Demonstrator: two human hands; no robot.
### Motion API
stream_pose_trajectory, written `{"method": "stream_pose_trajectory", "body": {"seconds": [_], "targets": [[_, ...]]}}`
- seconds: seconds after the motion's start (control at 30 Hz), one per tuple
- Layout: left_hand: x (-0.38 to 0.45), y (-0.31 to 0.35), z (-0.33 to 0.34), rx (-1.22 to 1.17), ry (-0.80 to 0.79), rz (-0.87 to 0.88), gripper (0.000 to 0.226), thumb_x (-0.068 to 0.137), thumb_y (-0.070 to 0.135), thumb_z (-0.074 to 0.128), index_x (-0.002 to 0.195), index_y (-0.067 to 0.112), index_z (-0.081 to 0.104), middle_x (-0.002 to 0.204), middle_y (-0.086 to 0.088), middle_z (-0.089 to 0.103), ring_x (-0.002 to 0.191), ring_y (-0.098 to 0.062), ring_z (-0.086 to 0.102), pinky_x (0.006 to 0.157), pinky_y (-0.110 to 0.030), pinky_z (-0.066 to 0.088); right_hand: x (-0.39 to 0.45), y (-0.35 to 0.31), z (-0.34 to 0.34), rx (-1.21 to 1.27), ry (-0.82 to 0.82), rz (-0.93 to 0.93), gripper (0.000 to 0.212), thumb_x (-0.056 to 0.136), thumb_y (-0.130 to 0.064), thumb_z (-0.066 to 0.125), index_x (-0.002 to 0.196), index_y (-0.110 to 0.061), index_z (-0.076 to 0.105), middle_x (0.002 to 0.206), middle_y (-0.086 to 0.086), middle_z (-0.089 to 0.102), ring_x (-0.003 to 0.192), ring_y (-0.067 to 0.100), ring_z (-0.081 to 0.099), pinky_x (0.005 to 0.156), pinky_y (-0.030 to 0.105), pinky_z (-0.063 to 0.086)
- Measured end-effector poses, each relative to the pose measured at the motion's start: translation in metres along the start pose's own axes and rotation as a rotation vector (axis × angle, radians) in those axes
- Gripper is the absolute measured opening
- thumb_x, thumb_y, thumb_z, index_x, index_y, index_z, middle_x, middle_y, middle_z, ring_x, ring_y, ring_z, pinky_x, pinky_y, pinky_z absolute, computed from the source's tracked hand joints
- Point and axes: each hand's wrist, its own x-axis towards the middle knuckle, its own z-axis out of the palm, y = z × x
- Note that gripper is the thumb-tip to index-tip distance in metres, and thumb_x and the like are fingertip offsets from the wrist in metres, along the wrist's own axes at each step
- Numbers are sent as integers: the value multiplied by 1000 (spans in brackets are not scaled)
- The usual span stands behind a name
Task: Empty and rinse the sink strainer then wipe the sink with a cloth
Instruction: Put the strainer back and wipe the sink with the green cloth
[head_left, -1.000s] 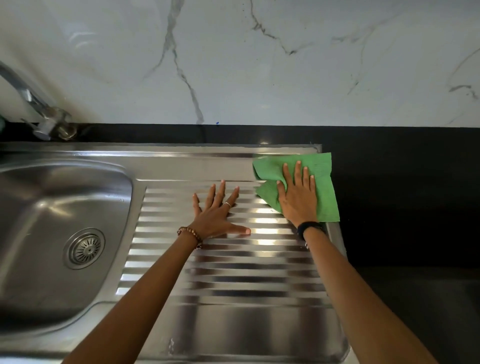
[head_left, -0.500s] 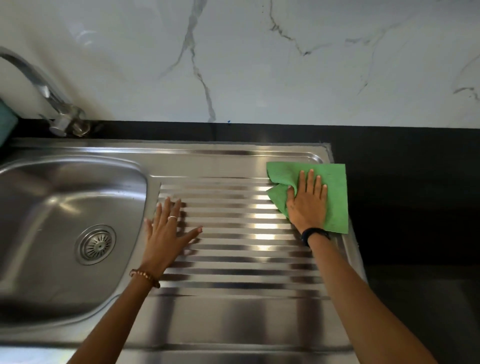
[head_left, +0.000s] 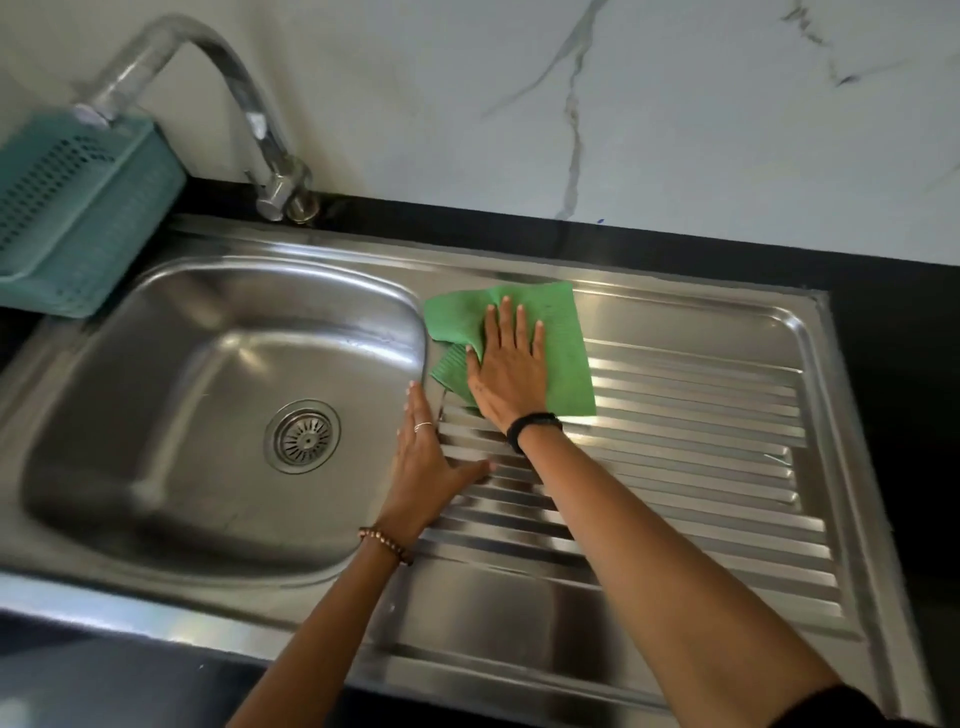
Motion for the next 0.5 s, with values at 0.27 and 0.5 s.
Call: {"method": "stream_pose_trajectory", "body": {"seconds": [0.27, 0.5], "targets": [[-5, 5, -7, -68, -20, 14, 131, 65, 22, 81, 139, 11, -26, 152, -11, -28, 131, -8, -27, 115, -43, -8, -3, -5, 3, -97, -63, -360, 56, 99, -39, 26, 149, -20, 10, 159, 0, 9, 147, 25, 5, 117, 49, -4], [-8, 10, 4, 12, 94, -41, 115, 75, 32, 72, 144, 12, -17, 154, -12, -22, 141, -22, -21, 113, -47, -13, -20, 14, 1, -56, -31, -375, 56, 98, -39, 29, 149, -20, 15, 157, 0, 19, 143, 25, 18, 118, 45, 8]]}}
